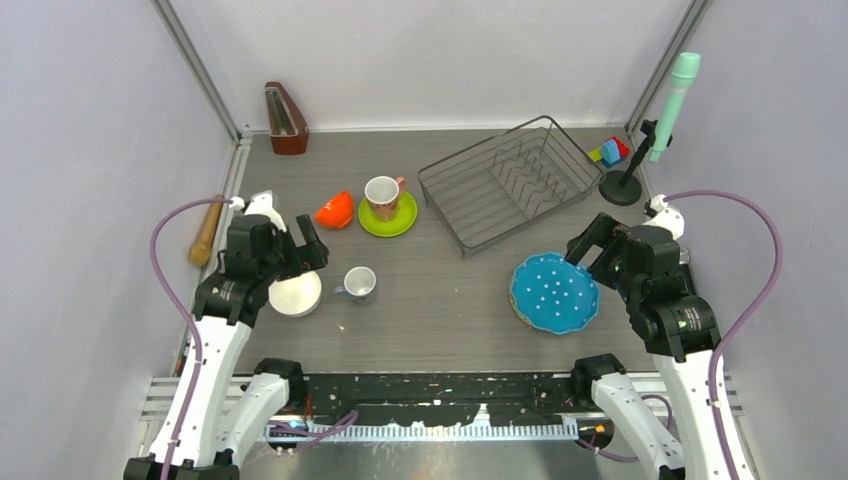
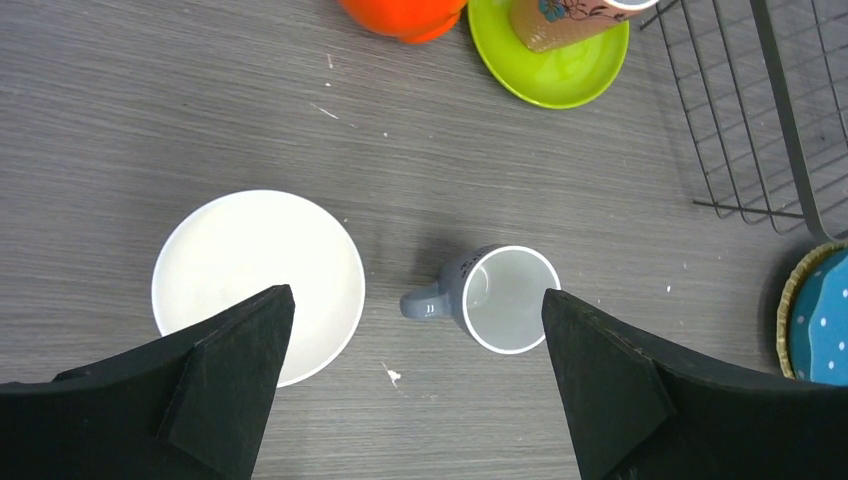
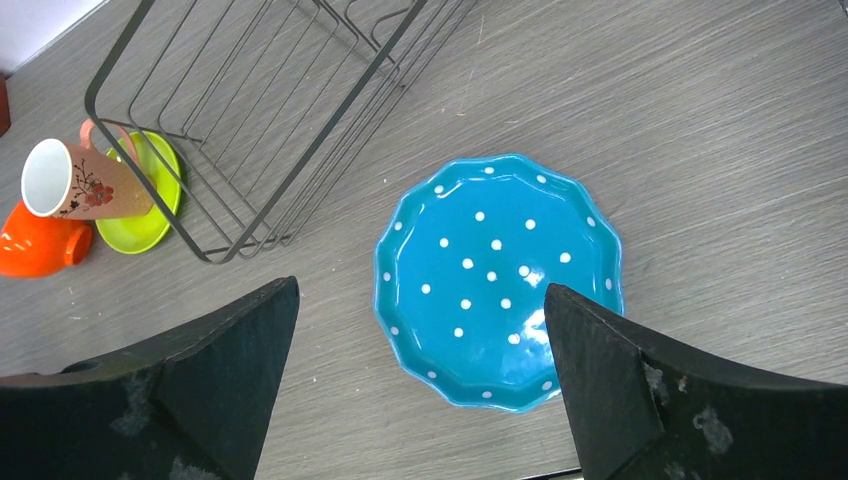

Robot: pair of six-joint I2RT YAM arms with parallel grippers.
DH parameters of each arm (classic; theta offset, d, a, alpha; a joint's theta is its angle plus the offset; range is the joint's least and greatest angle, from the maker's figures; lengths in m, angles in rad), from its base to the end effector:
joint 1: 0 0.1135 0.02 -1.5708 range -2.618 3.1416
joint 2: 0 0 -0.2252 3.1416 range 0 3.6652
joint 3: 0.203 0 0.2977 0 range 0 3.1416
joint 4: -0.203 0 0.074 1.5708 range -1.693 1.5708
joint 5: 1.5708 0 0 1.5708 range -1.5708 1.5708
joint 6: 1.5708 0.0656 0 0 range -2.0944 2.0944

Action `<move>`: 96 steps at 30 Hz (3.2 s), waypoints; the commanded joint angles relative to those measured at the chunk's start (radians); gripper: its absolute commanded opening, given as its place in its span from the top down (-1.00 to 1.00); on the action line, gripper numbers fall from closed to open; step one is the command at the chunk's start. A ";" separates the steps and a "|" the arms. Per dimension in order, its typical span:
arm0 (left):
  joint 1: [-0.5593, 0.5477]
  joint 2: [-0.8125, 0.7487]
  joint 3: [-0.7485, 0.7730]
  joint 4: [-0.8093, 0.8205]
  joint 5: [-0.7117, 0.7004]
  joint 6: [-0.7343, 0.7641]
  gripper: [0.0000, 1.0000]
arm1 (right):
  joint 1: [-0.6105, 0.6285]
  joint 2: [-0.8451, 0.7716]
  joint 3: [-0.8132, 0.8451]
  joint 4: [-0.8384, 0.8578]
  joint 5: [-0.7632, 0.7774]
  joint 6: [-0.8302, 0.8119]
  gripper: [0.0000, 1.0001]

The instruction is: Load the mixed dishes into the dish rack

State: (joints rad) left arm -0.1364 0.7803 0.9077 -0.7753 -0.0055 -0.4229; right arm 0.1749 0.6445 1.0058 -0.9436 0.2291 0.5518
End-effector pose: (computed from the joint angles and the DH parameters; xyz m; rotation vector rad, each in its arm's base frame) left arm 0.2506 -0.0340 0.2843 -0.3221 2.2121 -0.3009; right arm 0.2061 0.0213 0.3322 0.5305 2.0745 0.1795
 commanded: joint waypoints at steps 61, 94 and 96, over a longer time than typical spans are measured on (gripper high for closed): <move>-0.244 0.159 -0.049 0.056 -0.456 -0.207 1.00 | 0.000 0.202 0.011 0.200 -0.255 0.013 -0.95; -0.250 0.313 0.107 0.950 0.350 -0.942 1.00 | 0.564 0.584 0.125 0.995 -0.269 -0.042 -0.99; -0.250 0.317 0.107 0.949 0.345 -0.941 1.00 | 0.568 0.628 0.170 0.969 -0.257 -0.059 -0.99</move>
State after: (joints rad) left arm -0.3840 1.1122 0.9989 0.0109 0.3141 -1.3212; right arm 0.7219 1.2247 1.0695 -0.0227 -0.1352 0.5526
